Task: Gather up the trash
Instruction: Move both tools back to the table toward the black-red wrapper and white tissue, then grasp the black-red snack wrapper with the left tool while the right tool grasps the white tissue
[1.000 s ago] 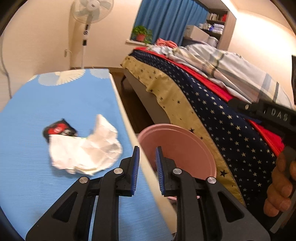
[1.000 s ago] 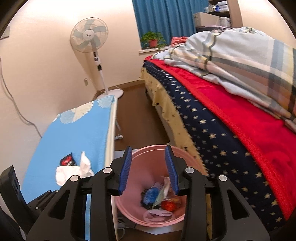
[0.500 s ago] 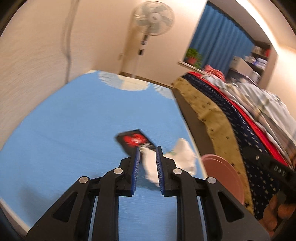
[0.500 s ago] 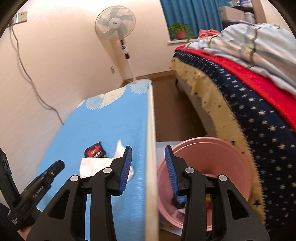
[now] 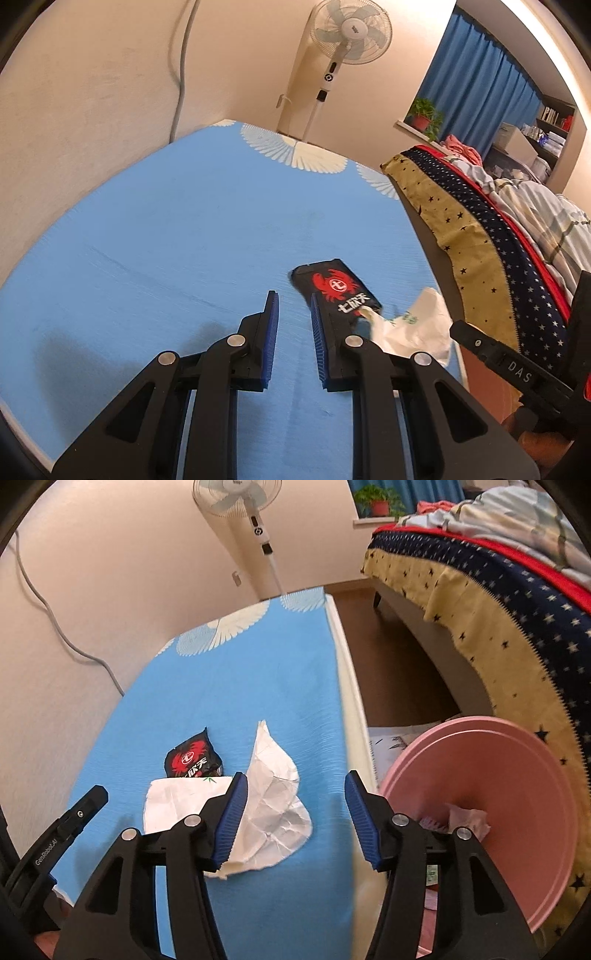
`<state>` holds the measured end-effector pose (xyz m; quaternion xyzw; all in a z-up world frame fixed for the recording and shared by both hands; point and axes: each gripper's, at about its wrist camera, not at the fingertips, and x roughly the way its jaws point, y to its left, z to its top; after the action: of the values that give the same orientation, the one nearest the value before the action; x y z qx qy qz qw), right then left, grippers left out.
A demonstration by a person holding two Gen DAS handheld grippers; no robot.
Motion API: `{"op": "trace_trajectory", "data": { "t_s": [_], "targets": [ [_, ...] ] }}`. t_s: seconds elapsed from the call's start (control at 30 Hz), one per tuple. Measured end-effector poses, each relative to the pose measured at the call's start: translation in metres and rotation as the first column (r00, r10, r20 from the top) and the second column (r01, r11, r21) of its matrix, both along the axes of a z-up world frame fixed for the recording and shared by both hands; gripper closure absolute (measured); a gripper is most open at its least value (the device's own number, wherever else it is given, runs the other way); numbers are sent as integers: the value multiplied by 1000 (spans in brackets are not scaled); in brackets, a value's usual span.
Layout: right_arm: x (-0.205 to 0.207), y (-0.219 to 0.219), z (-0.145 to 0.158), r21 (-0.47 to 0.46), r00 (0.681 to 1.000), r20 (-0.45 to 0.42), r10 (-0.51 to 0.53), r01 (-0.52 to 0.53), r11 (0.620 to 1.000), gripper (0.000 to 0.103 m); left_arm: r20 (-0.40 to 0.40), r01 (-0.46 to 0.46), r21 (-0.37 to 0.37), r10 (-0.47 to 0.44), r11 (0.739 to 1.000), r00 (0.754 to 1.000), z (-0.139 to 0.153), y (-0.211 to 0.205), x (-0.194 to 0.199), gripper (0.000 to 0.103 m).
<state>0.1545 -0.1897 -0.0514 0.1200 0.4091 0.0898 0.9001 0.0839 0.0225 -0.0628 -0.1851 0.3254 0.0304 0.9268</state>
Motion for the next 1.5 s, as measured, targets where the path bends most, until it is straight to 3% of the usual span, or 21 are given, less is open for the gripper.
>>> {"op": "trace_trajectory", "data": {
  "t_s": [0.17, 0.23, 0.5, 0.8, 0.9, 1.5],
  "targets": [
    [10, 7, -11, 2, 999, -29, 23, -23, 1000, 49, -19, -8, -2, 8, 1000, 1000, -8, 5, 11, 85],
    [12, 8, -13, 2, 999, -34, 34, -34, 999, 65, -21, -10, -3, 10, 1000, 1000, -10, 7, 15, 85],
    [9, 0, 1, 27, 999, 16, 28, -28, 999, 82, -29, 5, -10, -6, 1000, 1000, -14, 1, 30, 85],
    [0, -32, 28, 73, 988, 123, -95, 86, 994, 83, -72, 65, -12, -66, 998, 995, -23, -22, 42, 83],
    [-1, -39, 32, 85, 984, 135, -120, 110, 990, 83, -89, 80, 5, -79, 997, 993, -25, -30, 44, 61],
    [-12, -49, 37, 75, 978, 140, -153, 144, 987, 83, -199, 150, 104, -127, 983, 972, -34, -52, 53, 60]
  ]
}}
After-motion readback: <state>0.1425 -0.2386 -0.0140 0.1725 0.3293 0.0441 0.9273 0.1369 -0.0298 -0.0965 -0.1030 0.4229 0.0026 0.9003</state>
